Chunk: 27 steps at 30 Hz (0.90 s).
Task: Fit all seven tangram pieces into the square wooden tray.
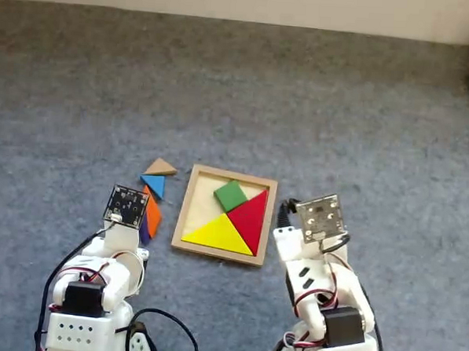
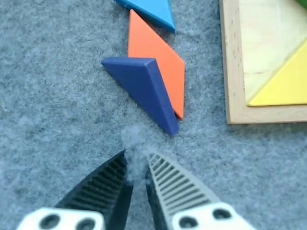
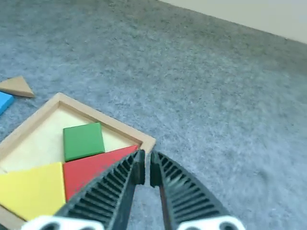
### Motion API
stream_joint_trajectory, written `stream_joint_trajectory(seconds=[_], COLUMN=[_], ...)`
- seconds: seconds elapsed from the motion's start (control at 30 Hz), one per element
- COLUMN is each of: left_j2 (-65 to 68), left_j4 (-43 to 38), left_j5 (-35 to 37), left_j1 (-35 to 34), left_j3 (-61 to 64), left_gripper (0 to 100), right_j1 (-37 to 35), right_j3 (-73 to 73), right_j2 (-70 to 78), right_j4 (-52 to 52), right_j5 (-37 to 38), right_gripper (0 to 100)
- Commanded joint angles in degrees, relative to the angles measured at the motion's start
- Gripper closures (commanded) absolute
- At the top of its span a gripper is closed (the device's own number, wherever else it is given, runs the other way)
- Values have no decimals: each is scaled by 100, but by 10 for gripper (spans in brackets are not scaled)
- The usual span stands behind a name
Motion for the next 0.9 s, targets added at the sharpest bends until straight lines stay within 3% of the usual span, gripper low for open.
stream_joint_trajectory(seconds=[0.0,0.1,0.27,0.5,0.87], left_j2=[-215,-215,-215,-233,-224], left_j4=[26,26,26,18,-211], left_j5=[-26,-26,-18,-35,-62], left_j1=[31,321,418,391,189], left_j3=[110,110,110,40,-1341], left_gripper=[993,993,993,993,993], right_j1=[611,1024,1095,1077,1077], right_j3=[295,804,1305,1305,1305], right_j2=[-101,-101,-92,-92,-92], right_j4=[40,57,435,1174,1991], right_j5=[-53,-993,-2505,-2541,-2567], right_gripper=[967,967,967,967,967])
